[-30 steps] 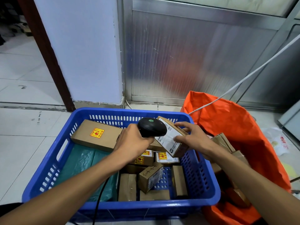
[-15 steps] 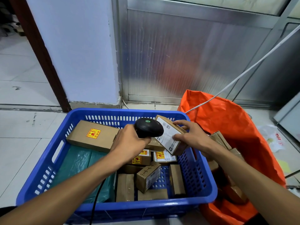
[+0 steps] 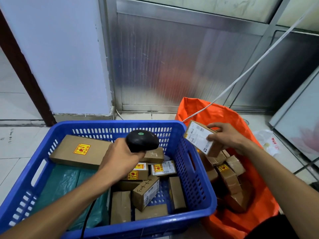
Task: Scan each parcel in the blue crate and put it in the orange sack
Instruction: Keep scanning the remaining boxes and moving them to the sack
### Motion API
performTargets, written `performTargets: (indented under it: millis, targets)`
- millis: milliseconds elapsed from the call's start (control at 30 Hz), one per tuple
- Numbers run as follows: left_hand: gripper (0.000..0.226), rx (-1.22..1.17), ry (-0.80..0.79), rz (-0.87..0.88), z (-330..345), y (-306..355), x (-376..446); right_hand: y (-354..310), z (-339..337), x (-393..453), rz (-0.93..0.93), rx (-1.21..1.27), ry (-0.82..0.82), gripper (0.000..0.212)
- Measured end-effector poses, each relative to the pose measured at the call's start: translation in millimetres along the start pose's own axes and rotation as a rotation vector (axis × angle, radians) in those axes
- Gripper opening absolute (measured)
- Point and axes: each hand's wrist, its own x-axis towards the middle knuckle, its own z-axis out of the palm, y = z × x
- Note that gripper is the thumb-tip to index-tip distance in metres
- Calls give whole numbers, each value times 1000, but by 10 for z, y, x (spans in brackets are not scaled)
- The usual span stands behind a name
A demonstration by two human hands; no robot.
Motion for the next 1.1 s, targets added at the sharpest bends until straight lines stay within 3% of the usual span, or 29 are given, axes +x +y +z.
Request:
performTargets:
  millis: [167, 433, 600, 833, 967, 1100]
  targets:
    - [12, 0, -6, 9, 17, 23, -13, 383, -375, 37, 145, 51, 107, 45]
    - [14, -4, -18, 10, 68, 31, -1, 900, -772, 130, 302, 459, 234, 41]
    - [15, 9, -21, 20, 91, 25, -3, 1084, -807, 107, 353, 516, 351, 40]
    - [18, 25, -39, 35, 134, 38, -8, 1222, -663, 147, 410, 44, 480, 53]
    - [19, 20, -42, 30, 125, 22, -23, 1181, -597, 122, 361, -208, 405, 37]
    - [18, -4, -50, 25, 104, 27, -31, 1241, -570, 98, 372, -427, 320, 37]
